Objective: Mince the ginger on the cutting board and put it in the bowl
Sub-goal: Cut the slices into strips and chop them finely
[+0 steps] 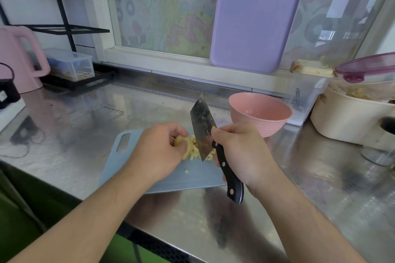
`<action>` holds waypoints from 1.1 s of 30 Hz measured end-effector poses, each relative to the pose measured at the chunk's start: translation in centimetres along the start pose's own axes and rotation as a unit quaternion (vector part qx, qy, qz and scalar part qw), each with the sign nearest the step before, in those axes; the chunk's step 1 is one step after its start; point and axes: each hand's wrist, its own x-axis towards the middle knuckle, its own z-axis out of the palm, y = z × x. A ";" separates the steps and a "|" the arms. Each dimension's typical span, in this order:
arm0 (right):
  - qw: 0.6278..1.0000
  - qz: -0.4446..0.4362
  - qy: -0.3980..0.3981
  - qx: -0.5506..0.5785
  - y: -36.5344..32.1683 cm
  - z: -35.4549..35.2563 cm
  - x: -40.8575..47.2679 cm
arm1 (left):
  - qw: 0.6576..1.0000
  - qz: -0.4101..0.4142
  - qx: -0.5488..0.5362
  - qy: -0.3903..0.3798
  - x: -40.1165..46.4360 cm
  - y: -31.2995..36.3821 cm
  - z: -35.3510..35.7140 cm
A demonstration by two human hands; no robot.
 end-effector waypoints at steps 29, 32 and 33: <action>1.000 0.003 -0.008 0.000 0.0 0.0 0.0 | 0.981 0.031 0.188 -0.020 0.7 1.1 0.6; 1.000 0.002 -0.005 0.000 0.0 -0.1 0.1 | 0.978 0.031 0.202 -0.043 0.8 1.1 0.5; 1.000 0.001 -0.005 -0.002 0.0 -0.1 0.0 | 0.977 0.030 0.206 -0.047 0.8 1.2 0.4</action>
